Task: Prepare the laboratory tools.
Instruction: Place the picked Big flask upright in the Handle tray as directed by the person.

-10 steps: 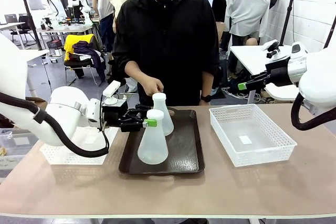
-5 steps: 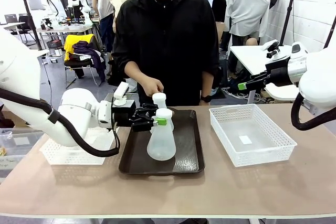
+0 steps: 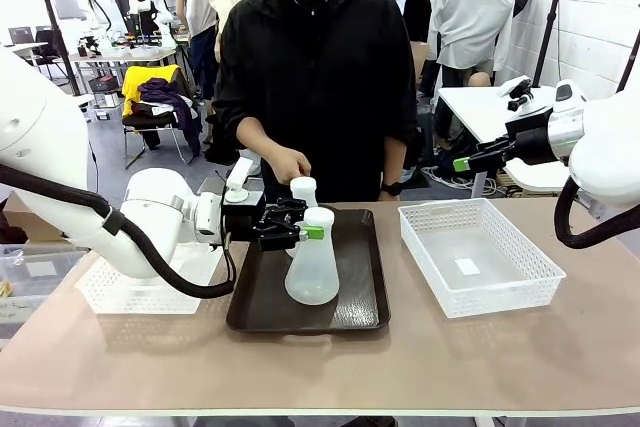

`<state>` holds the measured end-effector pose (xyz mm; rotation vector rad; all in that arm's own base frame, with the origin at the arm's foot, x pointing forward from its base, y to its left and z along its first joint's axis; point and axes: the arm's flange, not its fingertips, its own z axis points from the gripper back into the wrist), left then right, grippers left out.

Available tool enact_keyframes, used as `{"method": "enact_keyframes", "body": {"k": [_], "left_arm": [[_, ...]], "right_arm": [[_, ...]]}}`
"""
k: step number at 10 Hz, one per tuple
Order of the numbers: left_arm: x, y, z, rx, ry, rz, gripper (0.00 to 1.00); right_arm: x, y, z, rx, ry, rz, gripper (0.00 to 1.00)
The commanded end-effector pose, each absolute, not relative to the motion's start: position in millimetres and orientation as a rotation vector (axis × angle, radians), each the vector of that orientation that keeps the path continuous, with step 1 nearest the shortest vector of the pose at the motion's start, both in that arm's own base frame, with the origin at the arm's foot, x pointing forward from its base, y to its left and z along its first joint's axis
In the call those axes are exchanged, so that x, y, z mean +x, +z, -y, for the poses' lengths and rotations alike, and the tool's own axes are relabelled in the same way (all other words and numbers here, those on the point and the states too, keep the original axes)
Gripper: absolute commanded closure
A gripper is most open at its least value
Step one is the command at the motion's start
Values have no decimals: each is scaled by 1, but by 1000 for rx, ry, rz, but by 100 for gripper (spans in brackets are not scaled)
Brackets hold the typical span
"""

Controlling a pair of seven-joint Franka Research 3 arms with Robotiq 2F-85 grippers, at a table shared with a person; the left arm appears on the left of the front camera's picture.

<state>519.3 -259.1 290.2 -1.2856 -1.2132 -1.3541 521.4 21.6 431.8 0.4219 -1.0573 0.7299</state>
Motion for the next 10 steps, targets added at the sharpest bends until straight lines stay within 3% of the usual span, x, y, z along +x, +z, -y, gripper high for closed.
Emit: {"method": "enact_keyframes", "body": {"k": [1,4,5,10], "left_arm": [[525,294,259,-1255,-1330,1222,63],[524,300,253,-1234,-1330,1190,7],[524,303,251,-1229,-1336,1176,0],[514,325,237,-1227,-1388,1016,0]], "right_arm": [[522,434,-22,420,727,1049,0],[522,434,-22,420,727,1049,0],[522,434,-22,420,727,1049,0],[522,434,-22,420,727,1049,0]]}}
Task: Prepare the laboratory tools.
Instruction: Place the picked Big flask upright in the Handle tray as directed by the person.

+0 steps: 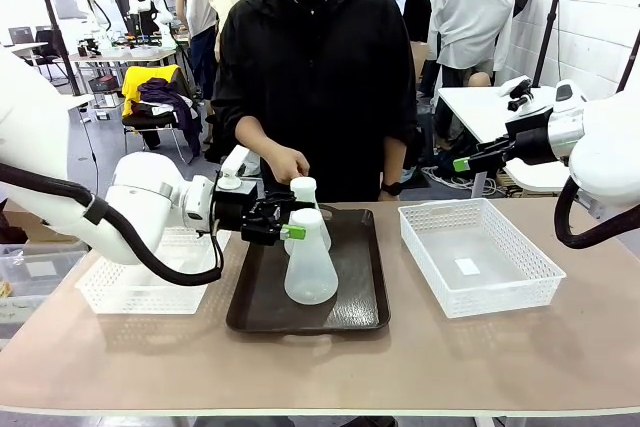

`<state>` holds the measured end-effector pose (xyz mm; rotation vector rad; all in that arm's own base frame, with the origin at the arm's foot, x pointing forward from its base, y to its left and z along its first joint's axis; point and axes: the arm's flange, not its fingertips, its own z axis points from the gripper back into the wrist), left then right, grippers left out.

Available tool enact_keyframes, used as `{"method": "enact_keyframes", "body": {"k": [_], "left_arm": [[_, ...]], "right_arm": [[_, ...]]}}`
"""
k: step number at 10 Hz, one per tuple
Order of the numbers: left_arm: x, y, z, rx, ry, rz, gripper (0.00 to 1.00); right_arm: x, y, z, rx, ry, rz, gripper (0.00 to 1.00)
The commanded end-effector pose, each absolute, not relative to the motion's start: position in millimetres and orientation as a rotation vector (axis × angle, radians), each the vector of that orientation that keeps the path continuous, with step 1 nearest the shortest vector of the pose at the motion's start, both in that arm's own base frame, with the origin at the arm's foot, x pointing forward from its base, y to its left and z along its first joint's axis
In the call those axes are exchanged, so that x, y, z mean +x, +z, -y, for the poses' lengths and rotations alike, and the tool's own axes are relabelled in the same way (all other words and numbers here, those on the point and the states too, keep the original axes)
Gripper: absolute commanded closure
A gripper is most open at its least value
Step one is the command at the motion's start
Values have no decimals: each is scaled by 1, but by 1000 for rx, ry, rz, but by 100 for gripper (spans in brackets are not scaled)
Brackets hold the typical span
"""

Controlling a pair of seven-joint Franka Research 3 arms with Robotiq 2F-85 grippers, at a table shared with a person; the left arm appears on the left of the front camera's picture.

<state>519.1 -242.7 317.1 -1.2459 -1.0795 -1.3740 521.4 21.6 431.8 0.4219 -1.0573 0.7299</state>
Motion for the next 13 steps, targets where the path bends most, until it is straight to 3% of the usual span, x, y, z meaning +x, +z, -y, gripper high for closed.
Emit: {"method": "enact_keyframes", "body": {"k": [1,4,13], "left_arm": [[512,332,235,-1208,-1397,998,0],[509,335,231,-1144,-1412,951,0],[514,334,235,-1202,-1410,999,0]], "right_arm": [[522,434,-22,420,727,1049,0],[522,434,-22,420,727,1049,0],[522,434,-22,420,727,1049,0]]}}
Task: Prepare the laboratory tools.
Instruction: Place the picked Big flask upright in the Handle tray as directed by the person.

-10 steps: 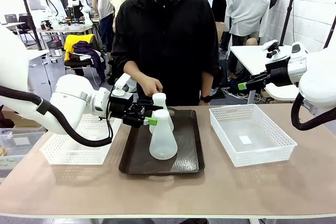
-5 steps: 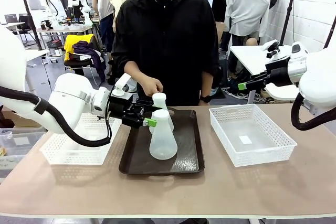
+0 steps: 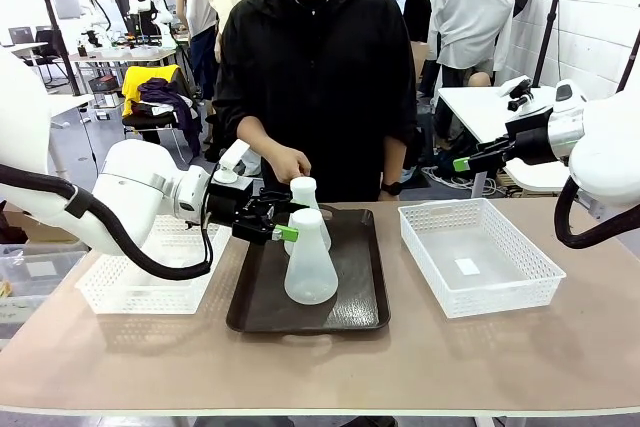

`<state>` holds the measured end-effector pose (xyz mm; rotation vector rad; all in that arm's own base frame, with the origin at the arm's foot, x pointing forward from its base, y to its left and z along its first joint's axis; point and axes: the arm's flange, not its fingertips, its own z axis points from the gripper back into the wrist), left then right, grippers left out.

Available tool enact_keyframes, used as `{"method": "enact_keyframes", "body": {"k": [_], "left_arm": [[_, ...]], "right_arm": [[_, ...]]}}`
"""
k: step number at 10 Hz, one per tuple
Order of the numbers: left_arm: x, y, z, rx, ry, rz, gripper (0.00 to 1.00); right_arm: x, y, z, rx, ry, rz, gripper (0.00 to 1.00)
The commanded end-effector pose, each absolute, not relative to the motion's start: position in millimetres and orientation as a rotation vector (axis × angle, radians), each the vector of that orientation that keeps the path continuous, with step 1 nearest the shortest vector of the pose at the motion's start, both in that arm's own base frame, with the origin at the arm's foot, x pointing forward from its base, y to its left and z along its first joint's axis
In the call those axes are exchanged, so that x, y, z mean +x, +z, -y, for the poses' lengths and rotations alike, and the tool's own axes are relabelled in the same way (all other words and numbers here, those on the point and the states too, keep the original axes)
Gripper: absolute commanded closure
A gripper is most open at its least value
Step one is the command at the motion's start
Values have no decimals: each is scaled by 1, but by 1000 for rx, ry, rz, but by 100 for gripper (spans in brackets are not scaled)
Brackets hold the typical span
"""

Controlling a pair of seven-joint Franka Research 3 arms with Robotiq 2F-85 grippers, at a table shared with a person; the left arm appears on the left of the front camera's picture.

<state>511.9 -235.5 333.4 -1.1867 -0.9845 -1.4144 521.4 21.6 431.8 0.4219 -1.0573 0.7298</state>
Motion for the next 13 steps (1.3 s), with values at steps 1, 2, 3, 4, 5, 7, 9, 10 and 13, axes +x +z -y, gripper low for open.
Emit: {"method": "enact_keyframes", "body": {"k": [1,2,3,4,5,7,9,10,13], "left_arm": [[514,334,235,-1202,-1410,999,0],[514,334,235,-1202,-1410,999,0],[514,334,235,-1202,-1410,999,0],[514,334,235,-1202,-1410,999,0],[514,334,235,-1202,-1410,999,0],[514,334,235,-1202,-1410,999,0],[514,334,235,-1202,-1410,999,0],[514,334,235,-1202,-1410,999,0],[514,334,235,-1202,-1410,999,0]], "right_arm": [[522,434,-22,420,727,1049,0],[522,434,-22,420,727,1049,0],[522,434,-22,420,727,1049,0],[522,434,-22,420,727,1049,0],[522,434,-22,420,727,1049,0],[522,434,-22,420,727,1049,0],[522,434,-22,420,727,1049,0],[522,434,-22,420,727,1049,0],[522,434,-22,420,727,1049,0]]}}
